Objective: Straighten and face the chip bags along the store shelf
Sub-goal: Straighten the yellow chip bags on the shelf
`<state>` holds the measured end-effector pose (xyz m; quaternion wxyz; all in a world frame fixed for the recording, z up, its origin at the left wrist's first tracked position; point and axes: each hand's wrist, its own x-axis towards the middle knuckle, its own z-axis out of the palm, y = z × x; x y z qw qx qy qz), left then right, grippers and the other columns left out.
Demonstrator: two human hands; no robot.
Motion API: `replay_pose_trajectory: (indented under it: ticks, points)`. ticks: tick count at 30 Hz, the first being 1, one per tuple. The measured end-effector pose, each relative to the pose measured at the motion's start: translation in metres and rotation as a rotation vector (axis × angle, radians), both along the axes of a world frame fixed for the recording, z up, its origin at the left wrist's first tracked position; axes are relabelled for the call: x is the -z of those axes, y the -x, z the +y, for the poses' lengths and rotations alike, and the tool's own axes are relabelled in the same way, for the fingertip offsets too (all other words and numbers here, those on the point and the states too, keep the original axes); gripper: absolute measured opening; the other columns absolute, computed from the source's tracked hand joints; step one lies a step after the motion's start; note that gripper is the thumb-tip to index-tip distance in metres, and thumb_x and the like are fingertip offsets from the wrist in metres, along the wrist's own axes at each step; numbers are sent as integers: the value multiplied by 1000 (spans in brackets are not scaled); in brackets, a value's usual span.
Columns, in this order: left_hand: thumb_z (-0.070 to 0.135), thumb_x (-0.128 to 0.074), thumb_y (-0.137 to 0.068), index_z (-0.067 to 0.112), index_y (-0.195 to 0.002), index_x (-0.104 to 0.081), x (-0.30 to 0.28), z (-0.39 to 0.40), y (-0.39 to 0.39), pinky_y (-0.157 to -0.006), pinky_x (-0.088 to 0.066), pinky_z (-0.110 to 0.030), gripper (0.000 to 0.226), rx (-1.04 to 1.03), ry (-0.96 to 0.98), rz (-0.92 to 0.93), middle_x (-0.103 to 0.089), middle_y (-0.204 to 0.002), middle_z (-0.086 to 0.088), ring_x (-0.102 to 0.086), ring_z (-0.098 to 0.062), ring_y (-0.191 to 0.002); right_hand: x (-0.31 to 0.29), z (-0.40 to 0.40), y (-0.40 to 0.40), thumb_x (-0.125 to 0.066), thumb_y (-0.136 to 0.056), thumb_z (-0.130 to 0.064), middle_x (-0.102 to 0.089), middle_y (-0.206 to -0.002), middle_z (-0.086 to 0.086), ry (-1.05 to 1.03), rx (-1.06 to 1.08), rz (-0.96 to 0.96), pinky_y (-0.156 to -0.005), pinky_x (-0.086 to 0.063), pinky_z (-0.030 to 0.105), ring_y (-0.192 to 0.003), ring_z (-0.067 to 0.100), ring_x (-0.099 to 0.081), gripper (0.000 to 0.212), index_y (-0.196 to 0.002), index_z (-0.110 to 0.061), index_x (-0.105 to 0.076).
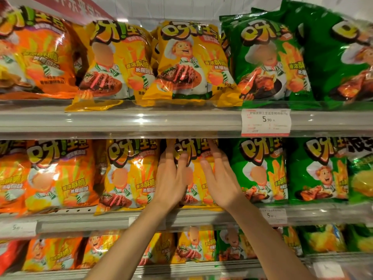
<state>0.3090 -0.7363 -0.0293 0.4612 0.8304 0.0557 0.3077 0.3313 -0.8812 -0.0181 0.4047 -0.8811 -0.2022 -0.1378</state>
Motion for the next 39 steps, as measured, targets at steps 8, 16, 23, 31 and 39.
replay_pose_trajectory:
  ticks: [8,16,23,31,39]
  points:
    - [48,-33,-104,38,-156,-22,-4,-6,-10,-118,-28,-45,54,29,25,2,-32,-157,-8,-31,-28,-145,4,-1,-10,-28,-102,-20,-41,-154,20,342,57,-234,-98,-50,58,-135,53,-41,44,-130,-7,-61]
    - [38,-33,-108,37,-157,-16,-8,-1,12,-107,-21,-21,52,136,-41,2,-25,-162,1,-21,-14,-149,20,-14,-11,-33,-108,-40,-25,-163,14,498,122,-514,-112,-41,49,-149,33,-27,52,-155,-18,-33]
    - [39,-35,-107,39,-156,-19,6,13,26,-105,-24,-19,52,165,-183,57,-23,-161,4,-28,-4,-142,33,-23,5,-67,-96,-4,-58,-125,41,438,62,-865,-87,-57,54,-124,61,-49,18,-100,13,-72]
    - [46,-40,-103,50,-147,-19,3,13,26,-110,-20,-20,50,172,-182,51,-24,-162,4,-21,-9,-149,36,-27,-1,-67,-96,-6,-54,-127,45,422,45,-908,-91,-57,52,-129,58,-47,24,-100,18,-70]
    - [43,-34,-106,20,-150,-41,-4,29,45,-113,-39,-37,50,24,-843,-48,-39,-153,-12,-37,-28,-141,43,-27,0,-54,-105,-18,-38,-149,36,454,9,-904,-113,-37,59,-144,52,-29,46,-136,16,-49]
